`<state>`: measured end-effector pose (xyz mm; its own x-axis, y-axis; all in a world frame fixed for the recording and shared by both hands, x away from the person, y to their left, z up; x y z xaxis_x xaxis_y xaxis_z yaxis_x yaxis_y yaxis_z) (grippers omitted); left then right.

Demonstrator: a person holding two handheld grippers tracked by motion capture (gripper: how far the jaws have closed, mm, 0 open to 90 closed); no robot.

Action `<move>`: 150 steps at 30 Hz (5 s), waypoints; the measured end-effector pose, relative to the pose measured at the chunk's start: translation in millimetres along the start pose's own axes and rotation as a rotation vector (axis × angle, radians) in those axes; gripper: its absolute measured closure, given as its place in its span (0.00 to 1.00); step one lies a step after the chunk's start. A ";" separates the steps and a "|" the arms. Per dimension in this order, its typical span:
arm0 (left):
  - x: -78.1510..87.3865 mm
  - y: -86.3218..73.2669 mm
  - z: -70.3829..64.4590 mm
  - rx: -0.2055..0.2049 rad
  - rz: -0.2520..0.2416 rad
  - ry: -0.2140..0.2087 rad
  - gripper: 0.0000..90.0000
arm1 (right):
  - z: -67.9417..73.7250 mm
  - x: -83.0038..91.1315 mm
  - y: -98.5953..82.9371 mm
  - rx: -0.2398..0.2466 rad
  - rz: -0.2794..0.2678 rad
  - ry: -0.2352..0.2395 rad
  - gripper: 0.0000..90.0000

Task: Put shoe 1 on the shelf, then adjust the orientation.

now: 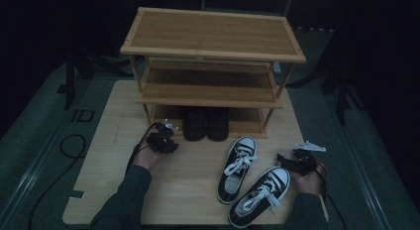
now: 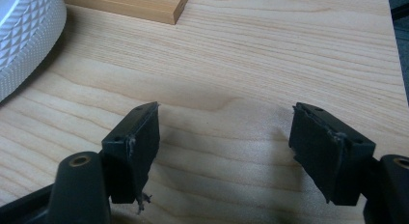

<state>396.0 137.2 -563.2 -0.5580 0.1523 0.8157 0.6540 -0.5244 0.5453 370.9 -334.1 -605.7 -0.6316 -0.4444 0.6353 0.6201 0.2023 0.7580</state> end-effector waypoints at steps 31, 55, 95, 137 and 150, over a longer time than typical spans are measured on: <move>14.2 -38.4 9.8 0.024 -0.024 -0.015 0.75 | 0.4 -0.2 2.9 -0.010 0.031 -0.017 0.29; 27.8 -42.5 6.5 0.023 -0.047 -0.036 0.74 | 34.6 42.7 18.7 0.035 0.035 0.106 0.61; 25.9 -47.7 6.8 0.025 -0.032 -0.030 0.74 | 107.1 54.8 9.3 0.168 0.184 0.247 0.97; 20.8 -48.2 1.5 0.013 -0.020 -0.043 0.74 | 100.2 -7.3 78.0 0.175 0.092 0.083 0.98; 23.4 -34.0 -37.2 -0.085 -0.047 -0.113 0.77 | 99.4 4.3 82.1 0.217 0.110 0.104 0.62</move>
<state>341.7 127.4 -569.8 -0.5226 0.2689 0.8091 0.5805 -0.5828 0.5686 372.8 -232.6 -526.0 -0.5076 -0.4943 0.7058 0.5611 0.4321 0.7061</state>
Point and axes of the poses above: each handheld gripper's, and its own axes: x roughly backward along the jaws, y roughly out of its top, z roughly to its left, the point moved 3 cm from there along -x, roughly forward along the jaws, and after that the axes turned 12 degrees about y, right-handed, at the moved point
